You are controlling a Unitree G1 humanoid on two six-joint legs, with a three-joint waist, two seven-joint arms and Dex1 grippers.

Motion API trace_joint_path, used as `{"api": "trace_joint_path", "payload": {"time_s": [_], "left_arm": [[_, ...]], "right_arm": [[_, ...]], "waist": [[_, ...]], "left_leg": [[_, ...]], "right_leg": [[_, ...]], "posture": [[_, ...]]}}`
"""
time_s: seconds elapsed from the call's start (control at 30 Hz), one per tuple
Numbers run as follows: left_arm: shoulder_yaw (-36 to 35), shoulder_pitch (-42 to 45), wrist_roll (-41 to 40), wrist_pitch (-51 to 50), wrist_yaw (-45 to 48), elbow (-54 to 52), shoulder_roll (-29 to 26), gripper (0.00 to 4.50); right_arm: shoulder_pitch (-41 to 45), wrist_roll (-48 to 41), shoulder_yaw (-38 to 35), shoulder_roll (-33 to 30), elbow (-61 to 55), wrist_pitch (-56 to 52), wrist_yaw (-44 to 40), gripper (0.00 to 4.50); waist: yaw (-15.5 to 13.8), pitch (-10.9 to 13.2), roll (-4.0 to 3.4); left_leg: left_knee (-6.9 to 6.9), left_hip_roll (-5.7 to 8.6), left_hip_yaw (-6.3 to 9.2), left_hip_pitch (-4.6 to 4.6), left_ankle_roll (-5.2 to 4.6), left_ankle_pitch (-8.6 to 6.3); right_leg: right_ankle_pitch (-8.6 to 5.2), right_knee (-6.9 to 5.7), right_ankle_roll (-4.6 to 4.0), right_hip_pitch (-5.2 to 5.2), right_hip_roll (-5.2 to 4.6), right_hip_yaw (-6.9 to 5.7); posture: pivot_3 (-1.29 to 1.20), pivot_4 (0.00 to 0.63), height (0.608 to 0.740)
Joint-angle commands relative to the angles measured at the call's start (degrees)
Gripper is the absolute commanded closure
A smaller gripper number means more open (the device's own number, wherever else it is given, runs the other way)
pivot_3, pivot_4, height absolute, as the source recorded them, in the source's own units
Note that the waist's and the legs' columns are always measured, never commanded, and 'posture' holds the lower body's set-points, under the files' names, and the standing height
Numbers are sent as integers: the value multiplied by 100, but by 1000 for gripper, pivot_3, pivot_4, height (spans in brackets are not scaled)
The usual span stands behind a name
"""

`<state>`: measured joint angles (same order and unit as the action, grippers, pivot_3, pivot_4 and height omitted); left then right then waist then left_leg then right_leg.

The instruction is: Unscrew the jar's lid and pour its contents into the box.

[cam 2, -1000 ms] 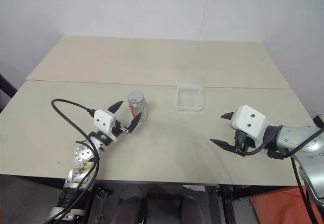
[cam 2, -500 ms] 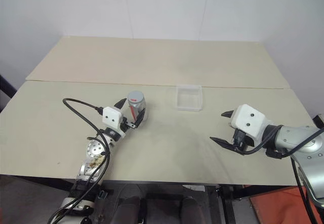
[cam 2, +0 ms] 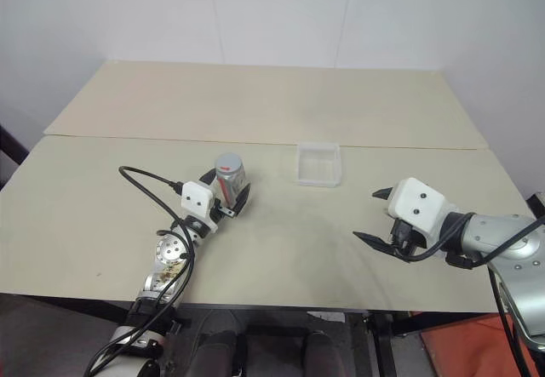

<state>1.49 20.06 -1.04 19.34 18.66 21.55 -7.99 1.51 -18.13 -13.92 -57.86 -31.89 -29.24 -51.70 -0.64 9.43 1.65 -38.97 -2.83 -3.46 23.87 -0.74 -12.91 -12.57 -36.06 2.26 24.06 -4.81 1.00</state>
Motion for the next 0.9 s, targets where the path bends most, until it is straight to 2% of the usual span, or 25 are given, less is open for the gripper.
{"api": "trace_joint_path", "payload": {"time_s": [0.03,0.17,0.23,0.47,0.53,0.67,0.9], "left_arm": [[60,170,39,315,27,20,-6,917],[82,223,104,449,-38,172,29,2264],[73,247,83,477,-65,215,61,2581],[59,171,-170,370,180,25,85,2581],[0,135,-507,196,388,-204,100,2581],[-5,23,-1171,-217,956,-899,29,2581],[74,-155,-1427,-725,1376,-1579,-146,2581]], "right_arm": [[51,32,-101,9,-53,100,49,0],[15,37,-106,7,-47,116,23,0],[22,38,-110,10,-44,109,30,0],[50,27,-63,42,-143,75,76,0],[166,-40,34,173,-242,90,152,0],[903,-426,325,797,-354,-365,634,0],[1870,-812,1116,2115,-648,-1027,1539,0]], "waist": [[-4,0,0],[-4,0,0],[-5,0,0],[-3,0,0],[8,0,0],[54,0,0],[67,-1,-2]], "left_leg": [[0,0,0,0,0,0],[0,0,0,0,0,0],[0,0,0,0,0,0],[0,0,0,0,0,0],[0,0,0,0,0,0],[0,-1,0,0,0,0],[1,-2,5,0,1,1]], "right_leg": [[0,0,0,0,0,0],[0,1,0,-1,0,0],[0,0,0,-1,0,0],[0,1,1,0,0,0],[0,0,1,0,0,0],[1,-3,0,3,1,2],[1,-3,0,2,6,2]], "posture": [[0,150,740],[0,150,740],[0,150,740],[0,150,740],[0,150,740],[0,150,740],[0,150,740]]}}
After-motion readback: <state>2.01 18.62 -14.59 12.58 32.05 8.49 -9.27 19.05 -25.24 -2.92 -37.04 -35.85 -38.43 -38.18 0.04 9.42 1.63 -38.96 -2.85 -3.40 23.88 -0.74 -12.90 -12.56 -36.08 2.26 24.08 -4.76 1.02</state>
